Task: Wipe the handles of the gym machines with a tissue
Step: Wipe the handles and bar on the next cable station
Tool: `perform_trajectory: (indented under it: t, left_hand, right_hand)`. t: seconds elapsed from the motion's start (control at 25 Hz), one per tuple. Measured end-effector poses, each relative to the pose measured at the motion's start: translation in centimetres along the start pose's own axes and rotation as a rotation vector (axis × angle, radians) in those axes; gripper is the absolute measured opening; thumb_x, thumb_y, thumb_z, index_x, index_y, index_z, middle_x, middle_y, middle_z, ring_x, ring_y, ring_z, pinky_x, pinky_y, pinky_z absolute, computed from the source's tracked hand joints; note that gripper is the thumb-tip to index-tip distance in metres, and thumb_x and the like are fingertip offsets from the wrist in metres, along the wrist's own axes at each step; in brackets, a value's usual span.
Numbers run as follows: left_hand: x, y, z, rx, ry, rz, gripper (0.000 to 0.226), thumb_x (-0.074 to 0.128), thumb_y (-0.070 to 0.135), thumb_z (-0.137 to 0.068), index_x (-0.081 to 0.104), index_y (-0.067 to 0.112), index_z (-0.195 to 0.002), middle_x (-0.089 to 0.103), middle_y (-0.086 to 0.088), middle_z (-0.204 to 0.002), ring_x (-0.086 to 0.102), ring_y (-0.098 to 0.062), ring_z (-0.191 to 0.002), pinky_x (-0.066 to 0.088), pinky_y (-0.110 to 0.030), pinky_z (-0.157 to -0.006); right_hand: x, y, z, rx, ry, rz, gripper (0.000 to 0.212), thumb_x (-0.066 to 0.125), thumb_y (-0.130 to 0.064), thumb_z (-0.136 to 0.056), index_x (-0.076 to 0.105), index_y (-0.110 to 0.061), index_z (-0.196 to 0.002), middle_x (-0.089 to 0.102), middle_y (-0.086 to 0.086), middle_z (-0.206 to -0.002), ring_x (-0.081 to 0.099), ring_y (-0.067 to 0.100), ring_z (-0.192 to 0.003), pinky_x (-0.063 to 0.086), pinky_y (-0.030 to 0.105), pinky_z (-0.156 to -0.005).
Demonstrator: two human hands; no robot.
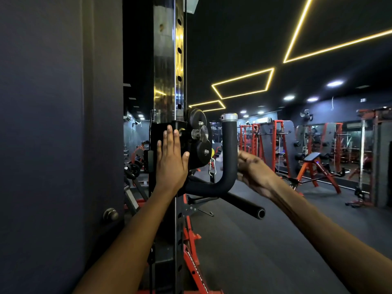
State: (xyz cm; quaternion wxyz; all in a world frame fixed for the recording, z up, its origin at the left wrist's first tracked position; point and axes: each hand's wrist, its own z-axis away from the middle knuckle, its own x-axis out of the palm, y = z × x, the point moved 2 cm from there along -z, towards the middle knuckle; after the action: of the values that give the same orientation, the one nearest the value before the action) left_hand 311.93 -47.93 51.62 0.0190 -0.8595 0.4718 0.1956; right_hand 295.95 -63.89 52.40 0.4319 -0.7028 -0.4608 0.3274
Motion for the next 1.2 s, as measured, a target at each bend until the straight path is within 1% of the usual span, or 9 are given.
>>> perform_trajectory:
  t: [0.12,0.2,0.32,0.48,0.64,0.8,0.92,1.04,1.2]
  left_hand:
    - [0.1,0.0,0.1,-0.001,0.012,0.002,0.065,0.031,0.03,-0.102,-0.013,0.014,-0.147,-0.019,0.0,-0.158,-0.018,-0.012,-0.146,-0.017,-0.029,-0.117]
    - [0.1,0.0,0.0,-0.001,0.006,-0.002,0.066,0.032,0.029,-0.101,-0.012,0.014,-0.147,-0.019,-0.001,-0.158,-0.018,-0.012,-0.146,-0.016,-0.029,-0.117]
    - [0.0,0.0,0.0,0.003,0.0,-0.008,0.066,0.032,0.028,-0.102,-0.012,0.013,-0.148,-0.017,-0.002,-0.159,-0.017,-0.013,-0.146,-0.016,-0.029,-0.117]
    - [0.0,0.0,0.0,-0.001,-0.003,-0.001,0.066,0.034,0.027,-0.102,-0.007,0.01,-0.151,-0.015,-0.004,-0.16,-0.016,-0.013,-0.147,-0.014,-0.031,-0.118]
    - [0.0,0.0,0.1,0.003,0.002,0.008,0.066,0.034,0.027,-0.102,-0.01,0.012,-0.15,-0.015,-0.004,-0.16,-0.017,-0.013,-0.147,-0.014,-0.031,-0.118]
    - [0.0,0.0,0.2,0.002,0.002,0.009,0.066,0.033,0.027,-0.102,-0.01,0.012,-0.15,-0.014,-0.005,-0.161,-0.016,-0.014,-0.147,-0.015,-0.031,-0.118]
    - [0.1,0.0,0.1,-0.002,-0.001,0.007,0.065,0.033,0.027,-0.102,-0.011,0.013,-0.149,-0.015,-0.005,-0.16,-0.017,-0.013,-0.147,-0.014,-0.032,-0.118]
    - [0.0,0.0,0.1,-0.001,0.006,0.008,0.065,0.033,0.027,-0.102,-0.011,0.013,-0.148,-0.015,-0.005,-0.161,-0.017,-0.013,-0.147,-0.014,-0.032,-0.118]
    - [0.1,0.0,0.1,0.004,0.013,0.008,0.065,0.034,0.026,-0.102,-0.011,0.013,-0.148,-0.015,-0.003,-0.16,-0.016,-0.013,-0.147,-0.017,-0.028,-0.117]
  right_hand:
    - [0.2,-2.3,0.5,-0.01,-0.048,0.204,0.032,0.034,-0.001,-0.098,0.065,-0.008,-0.092,0.067,0.007,-0.079,0.061,0.015,-0.069,0.056,0.024,-0.063]
    - [0.0,-5.9,-0.7,-0.045,-0.014,0.052,0.031,0.033,-0.001,-0.098,0.061,-0.005,-0.089,0.064,0.008,-0.07,0.06,0.009,-0.053,0.049,0.016,-0.045]
    - [0.4,-7.6,-2.5,-0.096,-0.019,-0.211,0.03,0.031,0.005,-0.097,0.06,-0.004,-0.099,0.069,0.013,-0.079,0.068,0.016,-0.069,0.058,0.024,-0.061]
    - [1.2,0.5,0.0,0.034,-0.072,0.009,0.029,0.035,-0.001,-0.098,0.063,-0.003,-0.091,0.065,0.027,-0.087,0.061,0.025,-0.071,0.054,0.028,-0.064]
    - [0.4,-0.4,0.2,-0.028,-0.07,0.237,0.036,0.034,0.008,-0.095,0.065,-0.007,-0.086,0.068,-0.001,-0.07,0.056,0.011,-0.067,0.047,0.019,-0.06]
    - [-0.9,-2.7,-1.0,-0.111,-0.01,0.003,0.028,0.04,0.003,-0.095,0.064,-0.005,-0.106,0.07,0.008,-0.102,0.056,0.024,-0.09,0.046,0.029,-0.077]
    - [-0.2,1.4,1.9,-0.238,0.065,0.423,0.029,0.039,0.01,-0.093,0.064,-0.005,-0.092,0.07,-0.008,-0.076,0.063,-0.001,-0.071,0.047,0.012,-0.064]
    - [0.2,5.2,4.2,-0.146,0.014,0.628,0.023,0.053,0.008,-0.088,0.07,-0.007,-0.083,0.069,-0.001,-0.075,0.061,-0.003,-0.064,0.045,0.015,-0.064]
    - [-1.4,-1.0,1.3,-0.45,0.554,0.325,0.023,0.055,0.001,-0.09,0.065,-0.002,-0.11,0.067,0.008,-0.098,0.062,0.0,-0.076,0.052,0.016,-0.074]
